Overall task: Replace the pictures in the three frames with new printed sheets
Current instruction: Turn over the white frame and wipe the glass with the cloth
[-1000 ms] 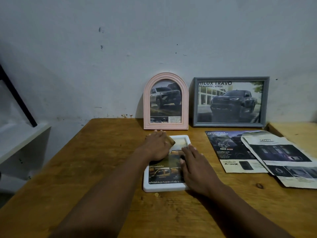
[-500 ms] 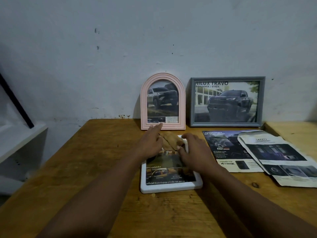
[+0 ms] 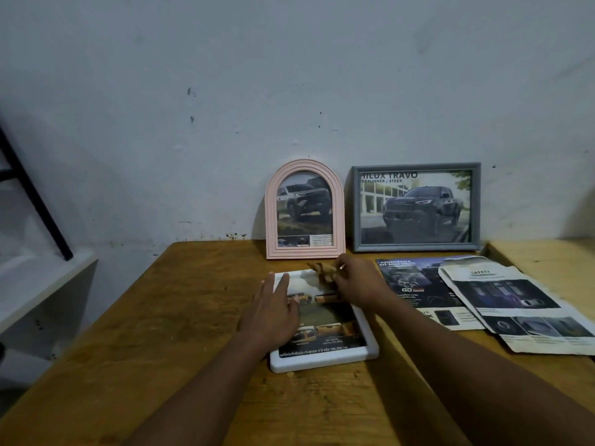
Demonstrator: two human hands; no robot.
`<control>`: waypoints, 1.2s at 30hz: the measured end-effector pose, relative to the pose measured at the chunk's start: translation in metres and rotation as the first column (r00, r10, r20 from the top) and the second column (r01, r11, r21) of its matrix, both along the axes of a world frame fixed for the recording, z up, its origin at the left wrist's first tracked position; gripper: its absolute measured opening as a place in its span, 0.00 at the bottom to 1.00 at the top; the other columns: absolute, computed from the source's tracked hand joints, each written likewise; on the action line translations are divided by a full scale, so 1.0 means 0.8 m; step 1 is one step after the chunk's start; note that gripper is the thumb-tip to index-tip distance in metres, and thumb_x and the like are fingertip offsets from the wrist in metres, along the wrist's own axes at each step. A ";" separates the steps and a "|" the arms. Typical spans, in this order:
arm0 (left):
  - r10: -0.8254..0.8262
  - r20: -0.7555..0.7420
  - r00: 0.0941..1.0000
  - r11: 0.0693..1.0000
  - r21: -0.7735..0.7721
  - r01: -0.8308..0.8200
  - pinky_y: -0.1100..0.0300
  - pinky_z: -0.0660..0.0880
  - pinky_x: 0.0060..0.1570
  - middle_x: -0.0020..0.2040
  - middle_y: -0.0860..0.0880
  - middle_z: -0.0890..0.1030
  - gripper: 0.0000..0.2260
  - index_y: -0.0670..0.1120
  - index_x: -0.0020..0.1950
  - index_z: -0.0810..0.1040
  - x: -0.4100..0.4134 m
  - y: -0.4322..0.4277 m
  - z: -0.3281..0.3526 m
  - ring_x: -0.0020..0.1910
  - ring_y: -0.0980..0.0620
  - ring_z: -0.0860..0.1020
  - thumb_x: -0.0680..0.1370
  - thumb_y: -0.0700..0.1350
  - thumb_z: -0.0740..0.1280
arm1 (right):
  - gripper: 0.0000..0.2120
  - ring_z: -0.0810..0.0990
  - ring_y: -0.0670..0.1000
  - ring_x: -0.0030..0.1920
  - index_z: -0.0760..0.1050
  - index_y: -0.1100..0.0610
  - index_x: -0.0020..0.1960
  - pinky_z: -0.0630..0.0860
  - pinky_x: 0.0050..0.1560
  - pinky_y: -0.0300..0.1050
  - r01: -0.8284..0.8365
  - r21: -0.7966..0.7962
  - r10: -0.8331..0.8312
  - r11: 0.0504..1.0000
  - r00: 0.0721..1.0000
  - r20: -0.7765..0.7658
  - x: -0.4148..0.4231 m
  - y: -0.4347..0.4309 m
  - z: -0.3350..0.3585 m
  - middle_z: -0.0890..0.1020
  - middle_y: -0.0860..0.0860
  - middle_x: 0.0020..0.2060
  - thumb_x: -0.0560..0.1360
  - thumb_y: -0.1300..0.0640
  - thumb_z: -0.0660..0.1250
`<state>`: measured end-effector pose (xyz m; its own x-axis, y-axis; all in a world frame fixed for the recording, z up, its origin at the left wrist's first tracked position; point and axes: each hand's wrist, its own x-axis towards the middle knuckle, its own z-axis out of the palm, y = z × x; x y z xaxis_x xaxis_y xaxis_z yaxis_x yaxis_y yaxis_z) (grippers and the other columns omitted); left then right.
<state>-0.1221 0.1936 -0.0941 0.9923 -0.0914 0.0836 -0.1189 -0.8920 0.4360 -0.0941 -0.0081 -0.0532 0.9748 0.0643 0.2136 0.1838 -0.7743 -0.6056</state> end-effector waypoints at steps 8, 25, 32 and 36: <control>0.084 0.016 0.996 0.991 0.099 -0.085 0.44 0.68 0.71 0.79 0.46 0.62 0.30 0.52 0.83 0.53 -0.030 -0.001 0.014 0.76 0.44 0.62 0.83 0.58 0.57 | 0.04 0.79 0.48 0.45 0.78 0.52 0.52 0.78 0.44 0.48 0.014 -0.259 0.004 0.966 0.998 0.070 -0.112 -0.090 0.045 0.82 0.49 0.46 0.77 0.56 0.67; 0.177 0.035 0.984 0.981 0.078 -0.179 0.44 0.74 0.61 0.67 0.47 0.77 0.24 0.51 0.75 0.67 -0.050 -0.004 0.021 0.65 0.44 0.72 0.80 0.54 0.61 | 0.17 0.79 0.52 0.56 0.74 0.56 0.65 0.77 0.55 0.46 0.078 -0.275 -0.135 0.958 0.972 -0.192 -0.138 -0.040 0.044 0.80 0.53 0.60 0.79 0.51 0.66; 0.238 0.145 0.960 0.961 0.106 -0.254 0.50 0.70 0.67 0.73 0.49 0.71 0.27 0.51 0.80 0.60 -0.054 -0.009 0.002 0.69 0.47 0.69 0.83 0.55 0.59 | 0.15 0.78 0.51 0.45 0.72 0.56 0.58 0.77 0.43 0.45 0.169 -0.187 -0.213 0.968 0.945 -0.249 -0.095 0.032 0.020 0.77 0.50 0.45 0.75 0.53 0.71; 0.257 0.180 0.950 0.966 -0.040 -0.254 0.50 0.71 0.66 0.70 0.51 0.74 0.25 0.53 0.80 0.60 -0.055 -0.006 -0.005 0.67 0.49 0.70 0.83 0.53 0.60 | 0.21 0.80 0.56 0.50 0.73 0.55 0.58 0.80 0.52 0.54 0.321 -0.065 -0.324 0.945 0.886 -0.331 -0.077 0.032 0.006 0.79 0.54 0.51 0.72 0.44 0.72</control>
